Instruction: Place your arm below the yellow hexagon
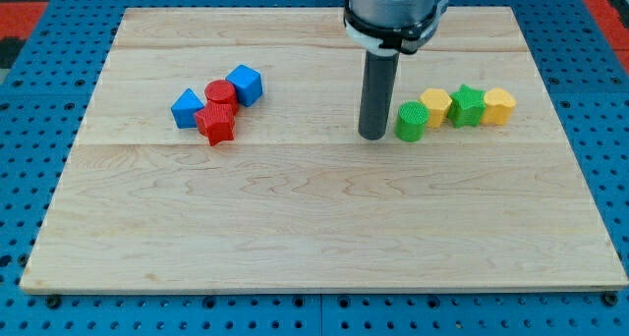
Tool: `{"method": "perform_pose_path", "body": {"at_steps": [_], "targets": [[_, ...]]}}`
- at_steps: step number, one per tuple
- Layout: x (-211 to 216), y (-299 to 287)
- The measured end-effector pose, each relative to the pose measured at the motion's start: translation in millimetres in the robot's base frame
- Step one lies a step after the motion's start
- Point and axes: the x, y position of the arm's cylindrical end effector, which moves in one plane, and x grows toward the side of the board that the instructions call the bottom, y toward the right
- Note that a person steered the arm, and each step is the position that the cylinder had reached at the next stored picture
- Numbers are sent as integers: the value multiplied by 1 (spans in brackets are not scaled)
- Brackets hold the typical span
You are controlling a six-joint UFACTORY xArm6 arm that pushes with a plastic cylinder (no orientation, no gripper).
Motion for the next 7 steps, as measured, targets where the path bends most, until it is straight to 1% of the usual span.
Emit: {"method": "perform_pose_path", "body": {"at_steps": [1, 2, 4, 6, 7], "targets": [[39, 13], [46, 50], [46, 38], [41, 83], [41, 85]]}}
